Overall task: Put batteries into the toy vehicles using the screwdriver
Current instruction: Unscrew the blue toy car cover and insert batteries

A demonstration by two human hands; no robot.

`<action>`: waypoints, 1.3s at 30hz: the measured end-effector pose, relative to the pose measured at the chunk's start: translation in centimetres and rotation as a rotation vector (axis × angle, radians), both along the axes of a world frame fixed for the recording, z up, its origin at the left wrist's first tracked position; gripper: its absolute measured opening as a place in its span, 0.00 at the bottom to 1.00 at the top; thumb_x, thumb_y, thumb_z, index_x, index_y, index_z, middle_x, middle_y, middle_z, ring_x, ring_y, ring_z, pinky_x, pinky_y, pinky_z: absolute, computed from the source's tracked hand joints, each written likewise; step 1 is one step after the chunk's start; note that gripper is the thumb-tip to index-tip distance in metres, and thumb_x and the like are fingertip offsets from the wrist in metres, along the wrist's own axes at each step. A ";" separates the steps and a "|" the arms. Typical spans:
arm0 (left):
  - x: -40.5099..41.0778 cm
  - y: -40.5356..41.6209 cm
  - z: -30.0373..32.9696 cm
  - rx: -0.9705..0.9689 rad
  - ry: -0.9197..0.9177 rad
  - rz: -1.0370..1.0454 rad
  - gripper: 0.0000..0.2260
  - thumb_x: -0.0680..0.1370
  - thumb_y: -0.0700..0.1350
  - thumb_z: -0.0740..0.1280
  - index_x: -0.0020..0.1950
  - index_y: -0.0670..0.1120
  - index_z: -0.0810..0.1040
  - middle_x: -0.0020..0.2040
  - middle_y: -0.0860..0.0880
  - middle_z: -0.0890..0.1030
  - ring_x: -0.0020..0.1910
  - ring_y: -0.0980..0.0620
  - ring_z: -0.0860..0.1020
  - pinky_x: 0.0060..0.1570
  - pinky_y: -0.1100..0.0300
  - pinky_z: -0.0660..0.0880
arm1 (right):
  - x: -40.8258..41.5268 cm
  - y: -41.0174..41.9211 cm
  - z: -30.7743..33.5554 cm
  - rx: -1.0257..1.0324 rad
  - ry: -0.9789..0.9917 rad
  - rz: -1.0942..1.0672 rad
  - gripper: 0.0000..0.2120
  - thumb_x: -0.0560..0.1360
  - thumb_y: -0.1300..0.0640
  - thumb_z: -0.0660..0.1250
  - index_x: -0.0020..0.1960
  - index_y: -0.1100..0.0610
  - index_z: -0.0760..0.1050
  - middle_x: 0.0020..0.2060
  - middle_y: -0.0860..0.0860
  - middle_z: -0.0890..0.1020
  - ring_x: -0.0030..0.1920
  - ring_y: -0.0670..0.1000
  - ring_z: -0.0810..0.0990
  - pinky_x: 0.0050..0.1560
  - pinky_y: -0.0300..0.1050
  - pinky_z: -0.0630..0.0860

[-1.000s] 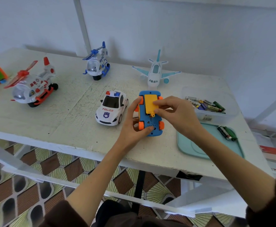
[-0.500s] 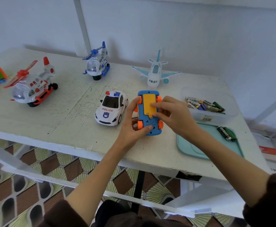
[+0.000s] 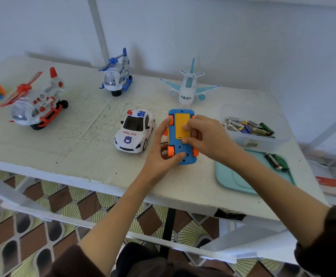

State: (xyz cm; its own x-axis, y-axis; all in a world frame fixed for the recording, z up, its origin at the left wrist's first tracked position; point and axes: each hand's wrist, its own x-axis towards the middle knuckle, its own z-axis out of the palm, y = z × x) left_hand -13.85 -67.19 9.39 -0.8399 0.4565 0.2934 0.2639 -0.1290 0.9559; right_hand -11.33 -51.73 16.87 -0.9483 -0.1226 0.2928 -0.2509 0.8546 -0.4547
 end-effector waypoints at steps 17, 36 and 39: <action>-0.7 -1.4 2.1 0.123 0.040 0.126 0.36 0.71 0.37 0.70 0.75 0.47 0.56 0.70 0.47 0.67 0.61 0.59 0.76 0.52 0.60 0.78 | -1.7 4.1 -1.0 0.069 -0.058 -0.097 0.13 0.70 0.67 0.69 0.54 0.60 0.79 0.44 0.51 0.78 0.39 0.45 0.74 0.47 0.38 0.73; -0.5 -2.9 3.5 0.154 0.127 0.174 0.34 0.72 0.36 0.70 0.73 0.45 0.56 0.67 0.47 0.69 0.60 0.58 0.77 0.52 0.59 0.78 | -0.8 2.9 -3.4 0.268 0.120 -0.184 0.08 0.72 0.60 0.69 0.47 0.64 0.77 0.45 0.59 0.78 0.47 0.59 0.72 0.46 0.49 0.68; -0.5 -2.1 3.3 0.191 0.096 0.188 0.35 0.72 0.39 0.70 0.75 0.48 0.55 0.68 0.53 0.70 0.61 0.55 0.77 0.55 0.52 0.79 | 1.6 2.9 -2.3 0.144 0.155 -0.322 0.09 0.76 0.57 0.64 0.52 0.61 0.72 0.42 0.54 0.78 0.41 0.56 0.75 0.38 0.46 0.68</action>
